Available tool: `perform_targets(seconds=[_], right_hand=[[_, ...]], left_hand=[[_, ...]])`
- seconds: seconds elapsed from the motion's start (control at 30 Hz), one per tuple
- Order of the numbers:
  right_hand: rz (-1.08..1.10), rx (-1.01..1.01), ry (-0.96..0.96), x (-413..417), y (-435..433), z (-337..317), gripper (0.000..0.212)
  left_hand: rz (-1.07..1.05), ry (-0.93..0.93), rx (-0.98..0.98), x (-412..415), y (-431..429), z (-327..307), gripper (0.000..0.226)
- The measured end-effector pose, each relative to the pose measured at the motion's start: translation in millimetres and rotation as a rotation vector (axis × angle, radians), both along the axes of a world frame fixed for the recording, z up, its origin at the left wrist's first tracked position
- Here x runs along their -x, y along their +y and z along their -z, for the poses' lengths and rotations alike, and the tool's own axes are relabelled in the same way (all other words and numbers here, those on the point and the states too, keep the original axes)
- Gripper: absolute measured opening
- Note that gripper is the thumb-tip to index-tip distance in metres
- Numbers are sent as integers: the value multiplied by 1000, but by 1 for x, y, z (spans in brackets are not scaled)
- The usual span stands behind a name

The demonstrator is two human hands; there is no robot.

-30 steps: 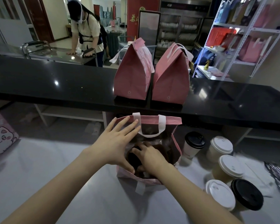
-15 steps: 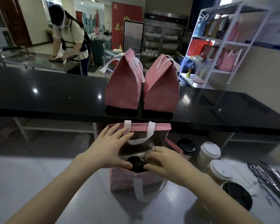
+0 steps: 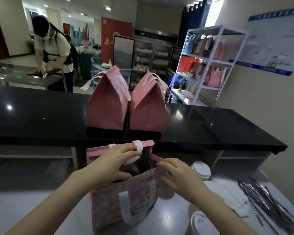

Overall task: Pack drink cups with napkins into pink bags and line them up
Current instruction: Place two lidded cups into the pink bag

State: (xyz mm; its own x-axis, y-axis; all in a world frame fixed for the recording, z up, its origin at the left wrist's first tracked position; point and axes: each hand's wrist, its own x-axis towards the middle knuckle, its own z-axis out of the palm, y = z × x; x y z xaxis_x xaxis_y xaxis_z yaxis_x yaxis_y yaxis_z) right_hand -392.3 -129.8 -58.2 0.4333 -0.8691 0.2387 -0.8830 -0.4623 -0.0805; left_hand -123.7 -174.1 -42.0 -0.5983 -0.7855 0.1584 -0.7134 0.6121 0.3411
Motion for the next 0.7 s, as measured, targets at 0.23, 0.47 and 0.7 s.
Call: perform_targets(seconds=[0.23, 0.47, 0.7], right_hand=[[151, -96, -50, 69, -53, 14, 44], [165, -331, 293, 98, -118, 58, 86], [57, -474, 257, 101, -146, 81, 87]], left_hand=[[-168, -187, -29, 13, 6, 14, 94], [-341, -293, 22, 32, 19, 22, 92], [-474, -408, 12, 31, 35, 21, 92]])
